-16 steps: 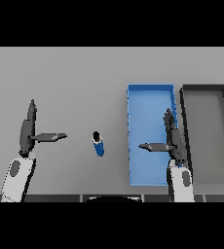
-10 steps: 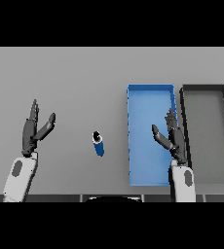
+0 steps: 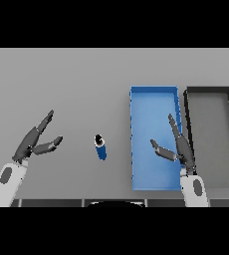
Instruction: Pick up the blue pipe and place it into the blue bin.
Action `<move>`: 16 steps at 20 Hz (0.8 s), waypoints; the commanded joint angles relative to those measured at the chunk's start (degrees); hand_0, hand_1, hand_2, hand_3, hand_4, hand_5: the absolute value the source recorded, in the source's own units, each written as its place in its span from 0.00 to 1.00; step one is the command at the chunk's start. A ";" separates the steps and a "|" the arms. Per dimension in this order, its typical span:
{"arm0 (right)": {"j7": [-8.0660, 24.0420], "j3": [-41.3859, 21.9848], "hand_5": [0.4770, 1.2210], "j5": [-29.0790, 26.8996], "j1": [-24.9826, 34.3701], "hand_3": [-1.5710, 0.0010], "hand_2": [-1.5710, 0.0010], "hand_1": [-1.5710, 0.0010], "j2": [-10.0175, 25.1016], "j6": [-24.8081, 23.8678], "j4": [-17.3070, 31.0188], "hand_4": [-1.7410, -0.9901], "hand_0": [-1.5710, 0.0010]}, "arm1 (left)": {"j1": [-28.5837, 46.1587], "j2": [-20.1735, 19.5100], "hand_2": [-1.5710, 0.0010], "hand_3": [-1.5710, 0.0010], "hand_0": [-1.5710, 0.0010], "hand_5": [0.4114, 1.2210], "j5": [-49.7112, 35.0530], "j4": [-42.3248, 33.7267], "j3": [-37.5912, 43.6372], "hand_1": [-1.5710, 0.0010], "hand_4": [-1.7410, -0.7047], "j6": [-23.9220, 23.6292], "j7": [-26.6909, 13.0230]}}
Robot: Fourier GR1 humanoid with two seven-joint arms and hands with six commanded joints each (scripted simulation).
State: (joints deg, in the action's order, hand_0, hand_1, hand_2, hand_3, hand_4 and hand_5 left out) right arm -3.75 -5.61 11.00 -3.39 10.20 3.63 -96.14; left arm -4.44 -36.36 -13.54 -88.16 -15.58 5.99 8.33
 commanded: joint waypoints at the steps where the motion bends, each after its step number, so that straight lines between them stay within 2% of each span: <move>1: 0.33 0.05 0.14 -0.42 -0.01 1.00 1.00 1.00 -0.40 0.08 0.43 0.74 1.00 | 0.16 -0.52 1.00 1.00 1.00 0.21 -0.42 -1.15 -0.70 1.00 0.74 1.34 -0.43; 3: 0.05 0.33 0.14 -1.06 -0.12 1.00 1.00 1.00 -0.25 0.38 0.18 0.72 1.00 | 2.48 -2.26 1.00 1.00 1.00 0.19 -0.48 -5.64 -2.77 1.00 0.73 3.55 -1.42; 5: 0.65 0.51 0.14 -1.51 -0.32 1.00 1.00 1.00 -0.16 0.49 -0.59 0.70 1.00 | 3.34 -2.75 1.00 1.00 1.00 0.15 0.94 -8.56 -5.45 1.00 0.71 4.30 -4.58; 6: -0.02 0.28 0.14 -2.18 -0.52 1.00 1.00 1.00 -0.39 1.10 -1.07 0.69 1.00 | 2.98 -2.93 1.00 1.00 1.00 0.12 0.77 -10.04 -6.54 1.00 0.70 4.77 -7.48; 9: 0.68 -0.25 0.13 -1.13 -0.81 1.00 1.00 1.00 -0.84 0.43 -1.18 0.69 1.00 | 3.64 -1.76 1.00 1.00 1.00 0.08 2.88 -11.58 -10.39 1.00 0.66 5.88 -10.18; 13: 1.11 0.16 0.13 -1.62 -0.15 1.00 1.00 1.00 -0.17 1.09 -0.88 0.70 1.00 | 1.58 2.37 1.00 1.00 1.00 0.06 6.97 -9.80 -14.45 1.00 0.61 5.90 -10.51; 15: 0.53 0.27 0.12 -1.88 -0.66 1.00 1.00 1.00 -0.23 1.05 -1.66 0.71 1.00 | 0.47 5.07 1.00 1.00 1.00 0.08 8.13 -8.24 -15.85 1.00 0.58 5.79 -9.03; 16: 1.23 0.46 0.12 -1.88 -0.49 1.00 1.00 1.00 -0.16 1.04 -0.96 0.71 1.00 | 0.17 6.45 1.00 1.00 1.00 0.09 8.65 -7.75 -16.37 1.00 0.57 5.34 -8.10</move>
State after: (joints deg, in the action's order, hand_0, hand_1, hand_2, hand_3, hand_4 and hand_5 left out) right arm -2.33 -5.16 9.13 -3.88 10.05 4.67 -97.10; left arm -4.27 -29.85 -4.89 -95.93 -31.98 11.33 0.18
